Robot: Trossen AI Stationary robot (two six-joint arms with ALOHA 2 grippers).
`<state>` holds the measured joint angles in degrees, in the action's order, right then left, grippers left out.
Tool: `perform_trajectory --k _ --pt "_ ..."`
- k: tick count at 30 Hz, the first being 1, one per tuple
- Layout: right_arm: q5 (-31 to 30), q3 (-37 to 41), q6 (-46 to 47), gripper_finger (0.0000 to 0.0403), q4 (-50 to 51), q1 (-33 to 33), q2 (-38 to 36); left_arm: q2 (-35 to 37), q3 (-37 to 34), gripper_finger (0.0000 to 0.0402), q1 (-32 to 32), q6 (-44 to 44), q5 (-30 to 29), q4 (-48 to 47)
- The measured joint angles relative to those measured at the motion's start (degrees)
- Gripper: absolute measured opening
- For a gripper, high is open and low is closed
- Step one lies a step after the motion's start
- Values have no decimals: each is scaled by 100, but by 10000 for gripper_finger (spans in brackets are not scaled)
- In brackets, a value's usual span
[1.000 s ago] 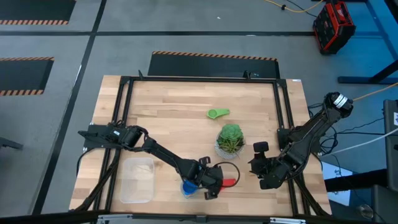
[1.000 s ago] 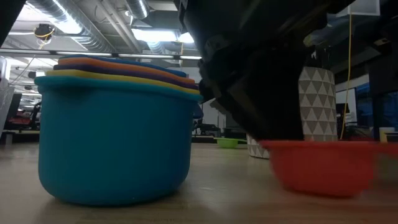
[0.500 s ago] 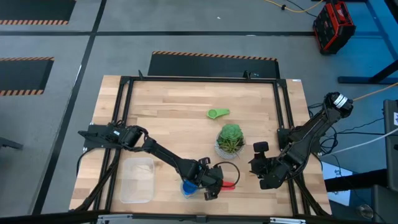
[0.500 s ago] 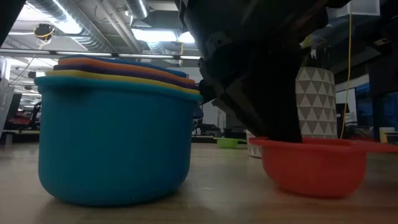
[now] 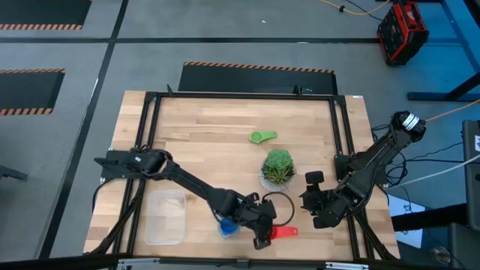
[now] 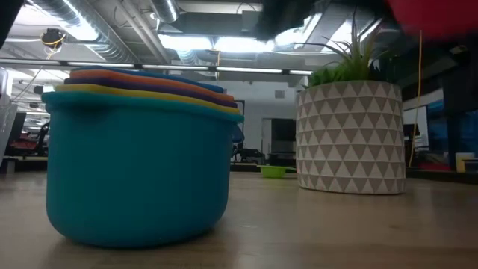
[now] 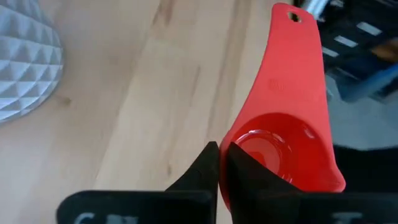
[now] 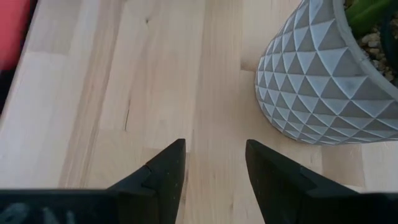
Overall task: Nest measuring cups in basket
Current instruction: Stack the red measuring cup on top of the blue measuring cup
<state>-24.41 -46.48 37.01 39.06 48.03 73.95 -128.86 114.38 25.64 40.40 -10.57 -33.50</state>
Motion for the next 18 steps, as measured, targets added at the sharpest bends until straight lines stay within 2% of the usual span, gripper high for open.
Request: perform_trajectory --k 3,6,11,18 --pt "1 0 0 173 -16 -2 0 65 533 5 104 48 3 -292" --pt "1 0 0 173 -30 0 0 129 1140 6 258 270 -195 -1118" --pt "-1 0 0 173 -34 -2 0 190 1976 5 595 883 -1025 -2359" --pt "0 0 0 173 -98 -1 0 412 2002 6 1172 2722 -2104 -3687"
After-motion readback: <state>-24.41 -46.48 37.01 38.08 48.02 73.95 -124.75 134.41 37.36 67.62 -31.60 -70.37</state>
